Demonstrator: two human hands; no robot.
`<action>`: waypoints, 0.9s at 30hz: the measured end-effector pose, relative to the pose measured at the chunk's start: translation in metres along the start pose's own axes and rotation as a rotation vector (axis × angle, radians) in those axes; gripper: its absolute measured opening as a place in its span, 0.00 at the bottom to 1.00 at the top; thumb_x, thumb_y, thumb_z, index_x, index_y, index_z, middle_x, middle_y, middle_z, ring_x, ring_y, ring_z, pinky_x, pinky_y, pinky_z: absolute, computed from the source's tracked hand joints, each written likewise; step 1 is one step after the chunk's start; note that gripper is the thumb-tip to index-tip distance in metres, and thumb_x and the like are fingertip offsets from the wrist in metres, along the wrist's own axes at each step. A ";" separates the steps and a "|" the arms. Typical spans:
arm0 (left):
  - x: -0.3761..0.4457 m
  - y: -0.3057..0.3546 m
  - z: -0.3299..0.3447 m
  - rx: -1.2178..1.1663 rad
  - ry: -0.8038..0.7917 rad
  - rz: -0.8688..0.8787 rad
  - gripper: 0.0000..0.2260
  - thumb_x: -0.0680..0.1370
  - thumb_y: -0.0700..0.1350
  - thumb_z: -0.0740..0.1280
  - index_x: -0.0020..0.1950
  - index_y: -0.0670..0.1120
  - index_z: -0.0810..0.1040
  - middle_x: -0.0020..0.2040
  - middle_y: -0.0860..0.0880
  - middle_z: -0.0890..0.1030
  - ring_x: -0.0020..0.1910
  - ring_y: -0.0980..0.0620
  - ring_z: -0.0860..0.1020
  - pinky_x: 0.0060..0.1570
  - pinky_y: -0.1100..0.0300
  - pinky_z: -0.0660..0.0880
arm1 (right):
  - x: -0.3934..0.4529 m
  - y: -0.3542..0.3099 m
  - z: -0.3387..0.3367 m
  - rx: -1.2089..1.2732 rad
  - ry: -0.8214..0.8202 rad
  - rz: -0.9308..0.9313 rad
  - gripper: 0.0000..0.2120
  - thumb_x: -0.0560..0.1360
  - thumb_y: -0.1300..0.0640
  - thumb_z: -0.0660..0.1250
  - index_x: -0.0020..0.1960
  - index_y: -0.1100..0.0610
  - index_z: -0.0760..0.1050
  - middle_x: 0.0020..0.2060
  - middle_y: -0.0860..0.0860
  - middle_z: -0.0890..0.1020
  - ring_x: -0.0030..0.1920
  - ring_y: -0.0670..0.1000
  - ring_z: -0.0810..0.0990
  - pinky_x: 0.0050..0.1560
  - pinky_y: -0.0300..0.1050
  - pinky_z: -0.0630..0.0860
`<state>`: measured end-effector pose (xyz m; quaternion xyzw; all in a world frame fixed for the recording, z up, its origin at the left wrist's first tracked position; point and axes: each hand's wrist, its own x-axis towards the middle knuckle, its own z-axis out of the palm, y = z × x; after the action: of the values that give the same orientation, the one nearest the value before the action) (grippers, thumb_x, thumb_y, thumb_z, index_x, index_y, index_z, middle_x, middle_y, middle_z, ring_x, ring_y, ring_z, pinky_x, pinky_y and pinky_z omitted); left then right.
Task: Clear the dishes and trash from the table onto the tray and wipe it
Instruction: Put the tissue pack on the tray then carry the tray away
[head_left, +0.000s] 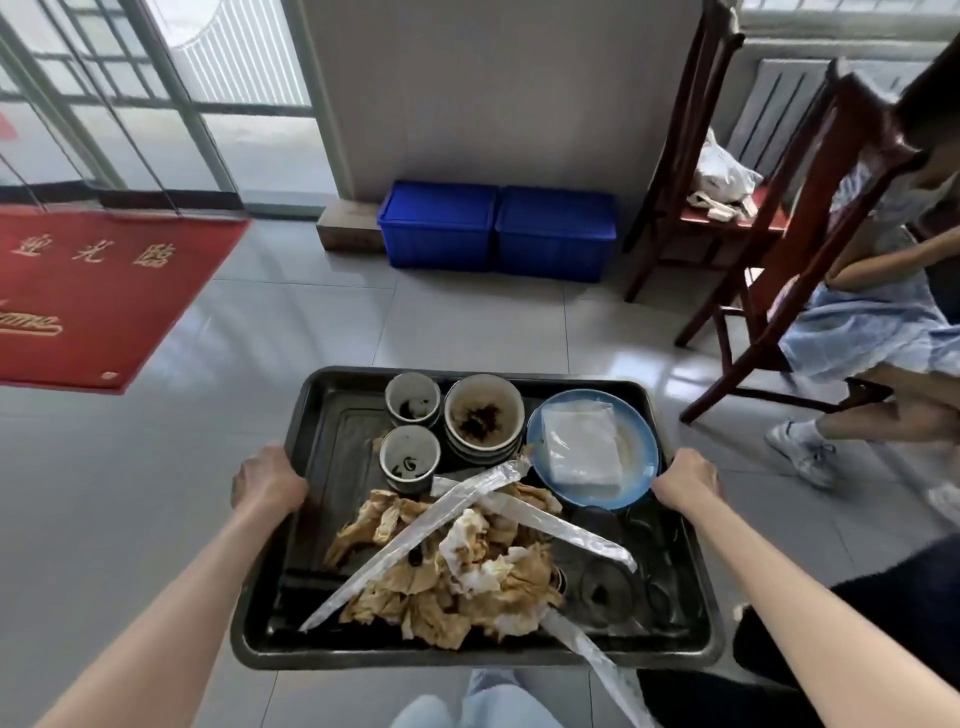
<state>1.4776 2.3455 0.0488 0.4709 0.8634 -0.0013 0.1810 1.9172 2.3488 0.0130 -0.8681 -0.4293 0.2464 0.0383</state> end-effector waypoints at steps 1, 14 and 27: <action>0.015 0.014 -0.005 0.006 0.003 0.005 0.13 0.72 0.38 0.67 0.56 0.38 0.76 0.52 0.35 0.78 0.53 0.36 0.76 0.48 0.50 0.73 | 0.015 -0.013 -0.007 -0.008 0.005 -0.003 0.14 0.73 0.59 0.68 0.55 0.65 0.73 0.53 0.62 0.78 0.52 0.62 0.77 0.39 0.46 0.70; 0.269 0.204 -0.049 -0.005 -0.015 0.040 0.11 0.72 0.39 0.68 0.54 0.38 0.76 0.51 0.36 0.78 0.52 0.37 0.76 0.43 0.53 0.70 | 0.253 -0.196 -0.071 0.019 0.017 0.020 0.08 0.72 0.57 0.67 0.46 0.61 0.72 0.48 0.62 0.79 0.48 0.61 0.77 0.38 0.45 0.69; 0.533 0.409 -0.084 0.005 -0.046 0.089 0.11 0.71 0.39 0.68 0.53 0.39 0.74 0.52 0.36 0.77 0.53 0.36 0.75 0.47 0.52 0.71 | 0.507 -0.358 -0.113 0.053 0.059 0.125 0.09 0.70 0.61 0.68 0.39 0.58 0.66 0.39 0.56 0.74 0.39 0.55 0.71 0.35 0.45 0.69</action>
<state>1.5227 3.0207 0.0295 0.5090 0.8373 -0.0062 0.1994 1.9672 2.9776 0.0115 -0.8988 -0.3661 0.2341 0.0585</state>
